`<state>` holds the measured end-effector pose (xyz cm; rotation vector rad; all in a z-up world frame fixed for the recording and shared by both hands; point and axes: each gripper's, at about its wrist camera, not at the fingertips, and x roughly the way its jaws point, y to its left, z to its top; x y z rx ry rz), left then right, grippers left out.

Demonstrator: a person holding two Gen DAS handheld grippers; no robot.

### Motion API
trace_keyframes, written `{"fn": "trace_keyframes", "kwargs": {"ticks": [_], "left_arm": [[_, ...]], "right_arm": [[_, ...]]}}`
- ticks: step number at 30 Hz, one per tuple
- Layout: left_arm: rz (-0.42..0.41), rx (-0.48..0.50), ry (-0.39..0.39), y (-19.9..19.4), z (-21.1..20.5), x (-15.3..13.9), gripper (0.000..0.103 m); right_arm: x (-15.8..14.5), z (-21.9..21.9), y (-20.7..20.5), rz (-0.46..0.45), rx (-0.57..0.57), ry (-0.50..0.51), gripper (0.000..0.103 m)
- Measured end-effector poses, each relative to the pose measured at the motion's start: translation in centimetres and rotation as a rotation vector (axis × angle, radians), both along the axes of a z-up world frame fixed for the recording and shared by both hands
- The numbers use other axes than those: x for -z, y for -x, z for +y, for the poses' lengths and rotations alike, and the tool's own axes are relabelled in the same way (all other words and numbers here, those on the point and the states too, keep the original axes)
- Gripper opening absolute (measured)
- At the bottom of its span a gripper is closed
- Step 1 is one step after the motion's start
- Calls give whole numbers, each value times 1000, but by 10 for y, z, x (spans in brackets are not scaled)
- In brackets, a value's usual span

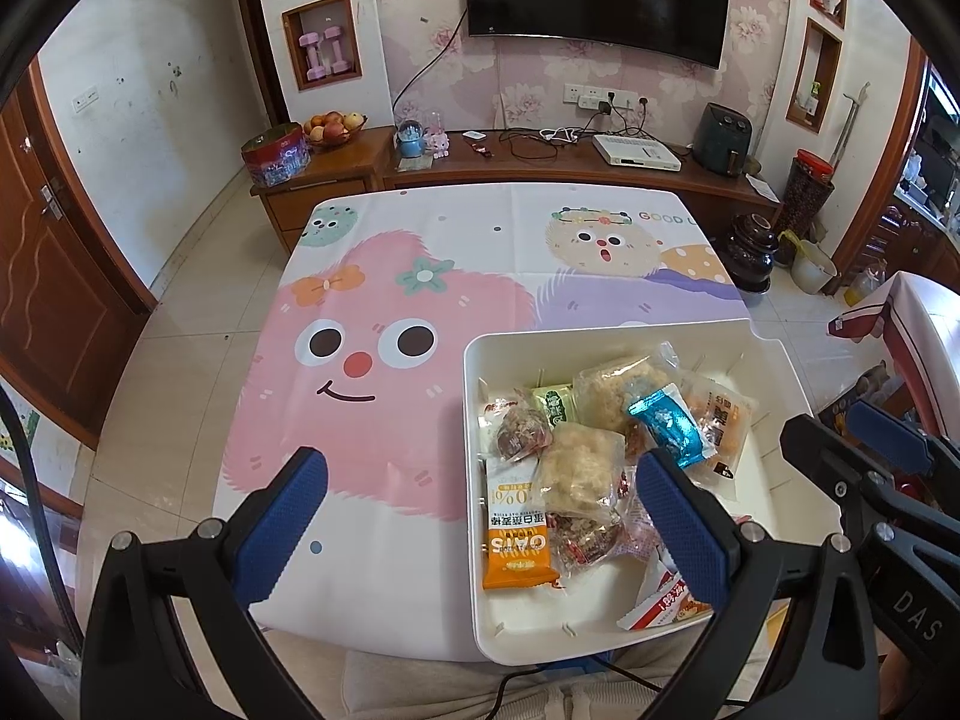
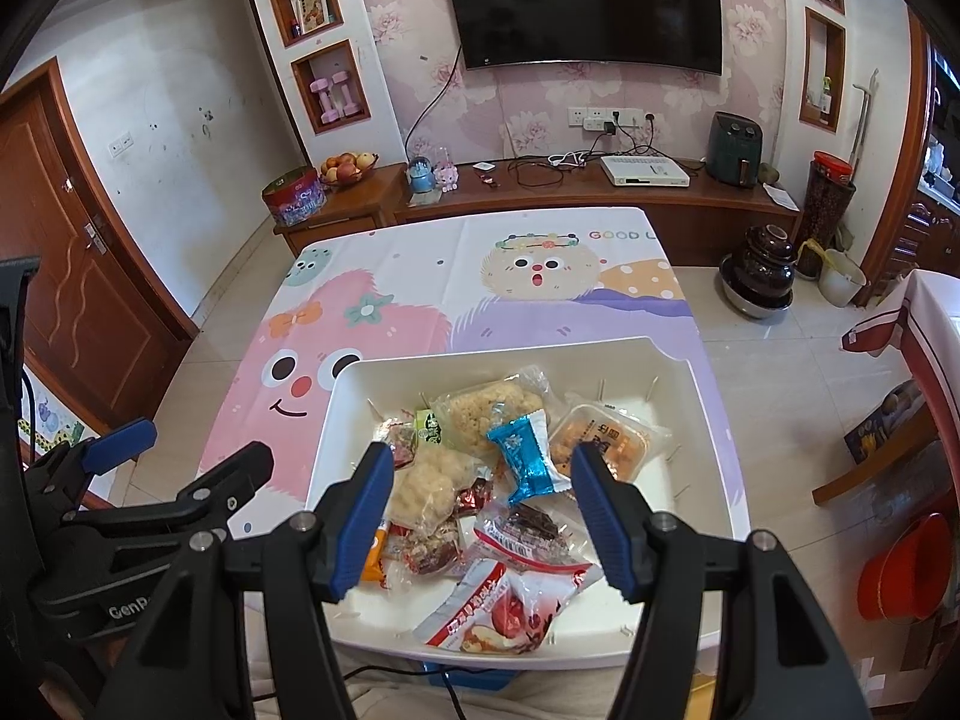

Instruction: Organize snacks

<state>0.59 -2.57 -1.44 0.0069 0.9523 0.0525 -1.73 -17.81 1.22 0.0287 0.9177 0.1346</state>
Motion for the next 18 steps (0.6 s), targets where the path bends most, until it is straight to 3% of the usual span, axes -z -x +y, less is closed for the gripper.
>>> {"fn": "trace_keyframes", "kwargs": {"ticks": [18], "left_arm": [[9, 1, 11, 4, -1, 4, 102]], "right_arm": [[2, 0, 0, 4, 1, -4, 62]]}}
